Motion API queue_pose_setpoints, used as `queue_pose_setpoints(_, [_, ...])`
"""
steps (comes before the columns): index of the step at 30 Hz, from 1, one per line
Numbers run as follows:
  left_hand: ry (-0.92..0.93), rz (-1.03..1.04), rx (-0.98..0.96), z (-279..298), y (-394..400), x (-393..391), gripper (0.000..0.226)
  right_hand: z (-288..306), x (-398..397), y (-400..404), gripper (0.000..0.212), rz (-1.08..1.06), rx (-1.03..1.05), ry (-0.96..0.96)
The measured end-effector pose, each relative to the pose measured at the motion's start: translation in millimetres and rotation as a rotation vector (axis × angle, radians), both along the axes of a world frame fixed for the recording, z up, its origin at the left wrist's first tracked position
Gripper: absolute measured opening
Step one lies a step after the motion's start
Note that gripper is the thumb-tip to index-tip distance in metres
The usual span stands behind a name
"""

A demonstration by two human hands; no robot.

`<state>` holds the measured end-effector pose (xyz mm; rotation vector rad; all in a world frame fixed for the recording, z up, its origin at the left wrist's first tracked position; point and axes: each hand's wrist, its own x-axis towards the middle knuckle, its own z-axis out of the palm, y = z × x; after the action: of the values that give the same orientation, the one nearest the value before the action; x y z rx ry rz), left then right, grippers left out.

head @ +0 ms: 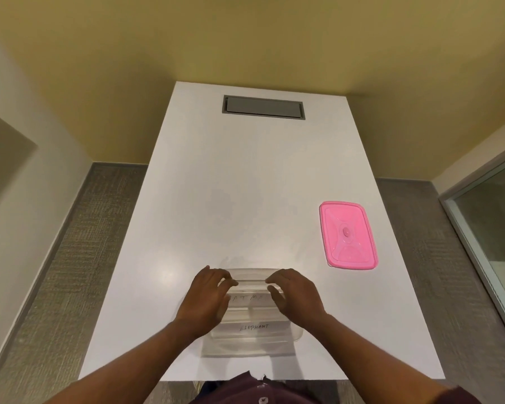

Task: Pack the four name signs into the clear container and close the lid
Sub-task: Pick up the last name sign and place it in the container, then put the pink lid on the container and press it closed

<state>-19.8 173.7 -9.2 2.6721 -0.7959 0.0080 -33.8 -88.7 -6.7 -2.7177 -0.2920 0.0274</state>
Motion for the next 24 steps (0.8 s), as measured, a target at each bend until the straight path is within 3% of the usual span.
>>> queue_pose_setpoints(6, [0.131,0.073,-0.182,15.5,-24.4,27.6,0.033,19.5,14.7,-31.7,0.010,-0.155,0.114,-0.132])
queue_pose_setpoints(10, [0.228,0.084,-0.275,18.3,-65.4,54.1,0.035,22.3,23.5,-65.5,0.021,-0.266,0.151,-0.142])
queue_pose_setpoints(16, [0.458,0.107,-0.420,9.1,-153.9,91.7,0.041,14.9,39.9,-129.6,0.055,-0.395,0.170,0.105])
queue_pose_setpoints(24, [0.788,0.376,-0.452,-14.3,-256.1,126.5,0.050,-8.0,64.1,-214.9,0.073,-0.631,0.180,0.440])
